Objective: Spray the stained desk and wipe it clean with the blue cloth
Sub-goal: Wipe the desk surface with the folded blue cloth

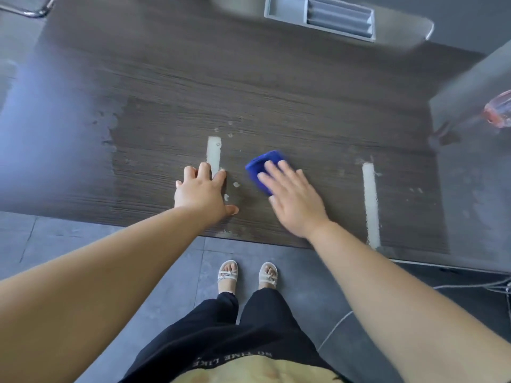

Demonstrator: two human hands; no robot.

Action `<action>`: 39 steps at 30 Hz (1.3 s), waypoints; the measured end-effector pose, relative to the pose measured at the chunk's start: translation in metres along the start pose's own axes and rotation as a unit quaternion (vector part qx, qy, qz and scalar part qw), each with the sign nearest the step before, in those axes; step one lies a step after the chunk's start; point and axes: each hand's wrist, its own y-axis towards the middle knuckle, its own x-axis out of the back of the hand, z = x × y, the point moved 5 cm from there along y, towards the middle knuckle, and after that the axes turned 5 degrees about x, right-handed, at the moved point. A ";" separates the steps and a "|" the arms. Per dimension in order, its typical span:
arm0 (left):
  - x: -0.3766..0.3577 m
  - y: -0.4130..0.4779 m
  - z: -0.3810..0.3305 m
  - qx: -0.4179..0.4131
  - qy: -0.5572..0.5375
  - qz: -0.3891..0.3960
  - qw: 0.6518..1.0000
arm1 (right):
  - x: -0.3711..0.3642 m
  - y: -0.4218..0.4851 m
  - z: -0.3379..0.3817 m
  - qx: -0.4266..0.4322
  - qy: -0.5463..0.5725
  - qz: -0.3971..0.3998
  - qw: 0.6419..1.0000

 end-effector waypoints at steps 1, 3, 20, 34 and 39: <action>0.000 0.001 0.000 -0.002 0.002 0.001 1.000 | 0.006 0.003 -0.024 -0.066 -0.009 -0.007 0.998; 0.002 0.002 0.000 -0.004 0.002 0.001 1.000 | 0.014 0.011 -0.064 -0.263 0.015 -0.025 0.964; 0.054 0.049 0.006 0.016 -0.072 0.000 0.997 | 0.019 0.075 -0.061 -0.387 0.076 -0.026 0.919; 0.056 0.097 0.015 0.155 -0.096 -0.018 0.983 | 0.029 0.122 -0.107 -0.331 0.055 -0.040 0.941; 0.057 0.097 0.020 0.165 -0.135 -0.026 0.977 | 0.011 0.118 -0.032 0.110 0.029 0.022 0.993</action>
